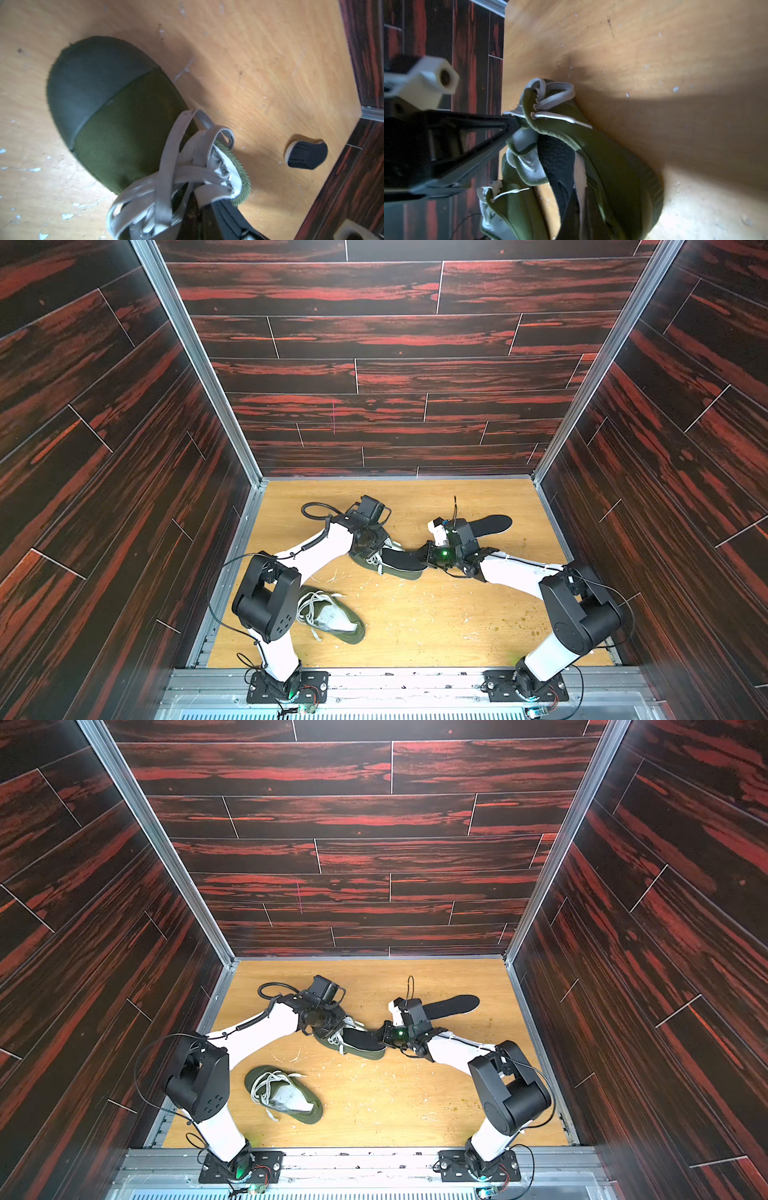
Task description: Insert the insole into the shoe
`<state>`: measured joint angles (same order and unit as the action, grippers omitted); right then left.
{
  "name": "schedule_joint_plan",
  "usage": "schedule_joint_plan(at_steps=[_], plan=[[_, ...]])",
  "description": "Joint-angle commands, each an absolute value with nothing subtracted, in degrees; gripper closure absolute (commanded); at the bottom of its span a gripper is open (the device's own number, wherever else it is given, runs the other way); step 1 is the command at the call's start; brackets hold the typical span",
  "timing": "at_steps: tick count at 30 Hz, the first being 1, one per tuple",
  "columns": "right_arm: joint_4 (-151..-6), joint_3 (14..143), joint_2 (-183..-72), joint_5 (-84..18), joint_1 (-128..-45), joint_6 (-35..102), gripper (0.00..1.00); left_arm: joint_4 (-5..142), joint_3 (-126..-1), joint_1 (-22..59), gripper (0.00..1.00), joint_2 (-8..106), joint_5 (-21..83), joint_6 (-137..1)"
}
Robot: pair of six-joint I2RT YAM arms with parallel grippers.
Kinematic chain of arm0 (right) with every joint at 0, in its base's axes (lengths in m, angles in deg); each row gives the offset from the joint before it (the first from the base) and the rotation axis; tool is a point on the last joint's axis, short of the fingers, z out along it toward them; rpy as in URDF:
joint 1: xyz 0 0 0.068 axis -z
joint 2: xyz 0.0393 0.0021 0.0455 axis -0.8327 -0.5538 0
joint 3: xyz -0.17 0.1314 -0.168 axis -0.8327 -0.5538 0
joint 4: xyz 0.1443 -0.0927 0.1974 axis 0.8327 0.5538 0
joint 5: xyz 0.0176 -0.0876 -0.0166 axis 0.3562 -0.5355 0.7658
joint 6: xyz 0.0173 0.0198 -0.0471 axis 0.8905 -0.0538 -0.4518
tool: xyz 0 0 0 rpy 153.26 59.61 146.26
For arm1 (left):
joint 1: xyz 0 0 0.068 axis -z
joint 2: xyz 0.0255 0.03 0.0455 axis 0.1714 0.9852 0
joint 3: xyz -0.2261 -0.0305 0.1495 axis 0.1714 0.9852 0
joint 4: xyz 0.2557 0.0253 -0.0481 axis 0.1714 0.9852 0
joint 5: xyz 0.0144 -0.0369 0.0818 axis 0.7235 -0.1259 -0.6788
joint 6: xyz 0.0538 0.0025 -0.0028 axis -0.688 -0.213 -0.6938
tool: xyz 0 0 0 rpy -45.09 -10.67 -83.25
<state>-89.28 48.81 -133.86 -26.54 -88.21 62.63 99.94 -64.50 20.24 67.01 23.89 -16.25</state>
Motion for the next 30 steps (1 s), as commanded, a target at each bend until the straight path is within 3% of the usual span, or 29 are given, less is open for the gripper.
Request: schedule_joint_plan(at_steps=[1,6,11,21,28,30], plan=[[-93.4,45.0,-131.7,-28.6,-89.2,65.1,0.95,99.0,-63.8,20.3,1.0,65.0,24.1,-14.0],[-95.7,45.1,-132.7,-27.8,-89.9,57.2,0.95,101.2,-65.6,20.3,1.0,65.6,23.8,-15.9],[-102.1,47.0,-136.7,-25.9,-90.7,61.8,0.95,102.8,-66.8,20.3,1.0,65.6,23.7,-16.9],[-100.2,54.4,-141.9,-23.8,-93.5,65.8,0.96,100.7,-66.2,20.3,1.0,65.1,26.0,-14.7],[-83.4,60.4,-140.3,-30.6,-94.3,59.1,0.96,102.7,-67.4,19.8,1.0,63.2,23.5,-14.3],[-76.2,61.2,-138.3,-34.1,-94.1,55.7,0.91,103.7,-67.8,19.7,1.0,62.3,21.2,-14.9]])
